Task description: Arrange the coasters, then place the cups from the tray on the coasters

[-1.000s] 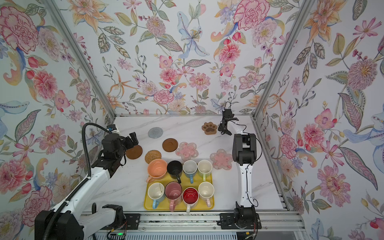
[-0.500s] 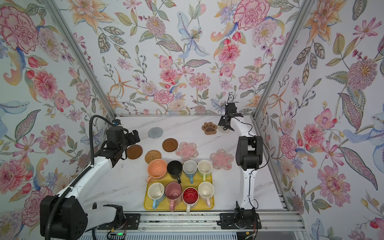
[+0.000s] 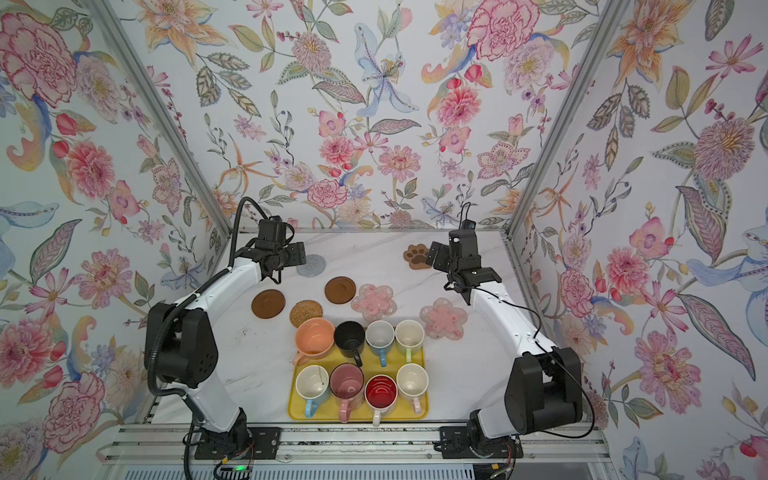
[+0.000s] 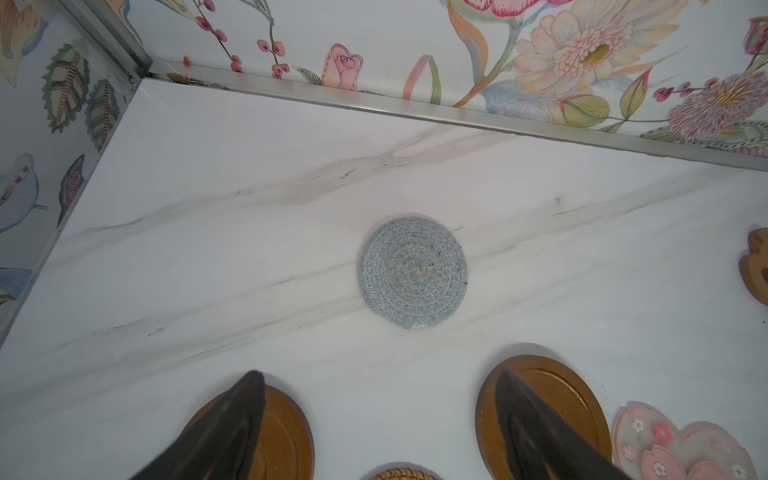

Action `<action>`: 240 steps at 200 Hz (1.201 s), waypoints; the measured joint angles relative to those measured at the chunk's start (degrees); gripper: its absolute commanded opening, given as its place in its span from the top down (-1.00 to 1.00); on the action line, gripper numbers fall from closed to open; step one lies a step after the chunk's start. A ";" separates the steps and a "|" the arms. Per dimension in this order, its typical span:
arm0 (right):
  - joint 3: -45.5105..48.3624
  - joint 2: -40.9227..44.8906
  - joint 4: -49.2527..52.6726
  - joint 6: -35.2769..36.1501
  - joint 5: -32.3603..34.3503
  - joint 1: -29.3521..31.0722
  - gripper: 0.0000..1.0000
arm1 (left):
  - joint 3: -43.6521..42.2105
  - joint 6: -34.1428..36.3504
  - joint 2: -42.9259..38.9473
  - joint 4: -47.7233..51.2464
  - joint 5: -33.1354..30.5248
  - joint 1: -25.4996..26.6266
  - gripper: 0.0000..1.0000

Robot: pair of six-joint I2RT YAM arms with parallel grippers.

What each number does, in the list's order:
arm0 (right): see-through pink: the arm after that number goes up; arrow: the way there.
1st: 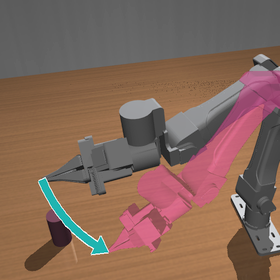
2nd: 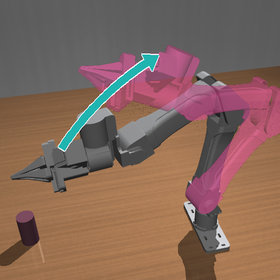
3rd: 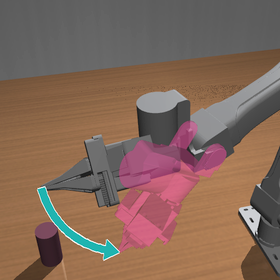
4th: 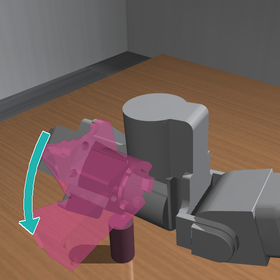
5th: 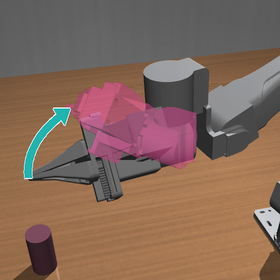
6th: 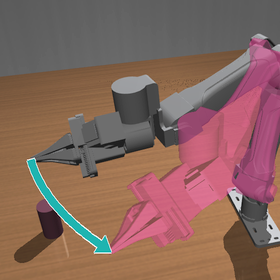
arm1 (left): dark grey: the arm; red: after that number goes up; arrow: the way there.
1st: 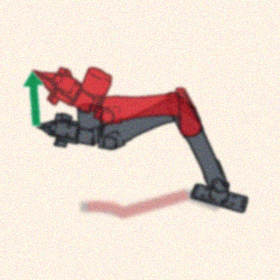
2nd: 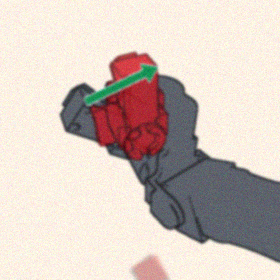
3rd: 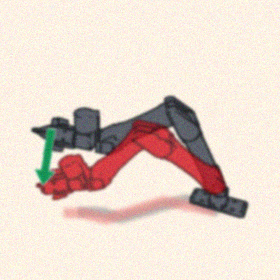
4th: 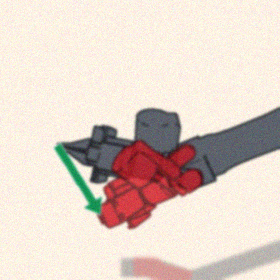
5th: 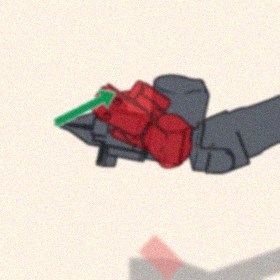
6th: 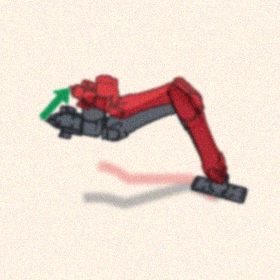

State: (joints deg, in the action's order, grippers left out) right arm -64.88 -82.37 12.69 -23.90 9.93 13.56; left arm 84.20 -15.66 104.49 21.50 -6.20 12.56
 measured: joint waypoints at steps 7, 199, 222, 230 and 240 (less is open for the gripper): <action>2.12 1.27 0.02 -0.50 -0.02 0.35 -0.98 | 1.49 0.00 1.75 1.07 0.00 0.00 -0.70; 17.51 16.06 5.01 -7.96 0.15 1.49 -0.99 | 24.11 -0.26 26.53 13.46 -0.04 0.22 -0.49; 17.75 16.09 5.64 -8.20 0.15 1.49 -0.99 | 25.81 -0.26 27.93 13.86 -0.07 0.22 -0.49; 17.75 16.20 5.70 -8.33 0.15 1.49 -0.98 | 26.27 -0.26 28.35 13.90 -0.07 0.22 -0.49; 17.77 16.52 5.75 -8.39 0.17 1.49 -0.99 | 26.80 -0.26 28.85 13.94 -0.04 0.22 -0.48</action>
State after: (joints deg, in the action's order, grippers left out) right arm -47.11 -65.84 18.44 -32.29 10.11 15.05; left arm 111.00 -15.92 133.34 35.44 -6.24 12.78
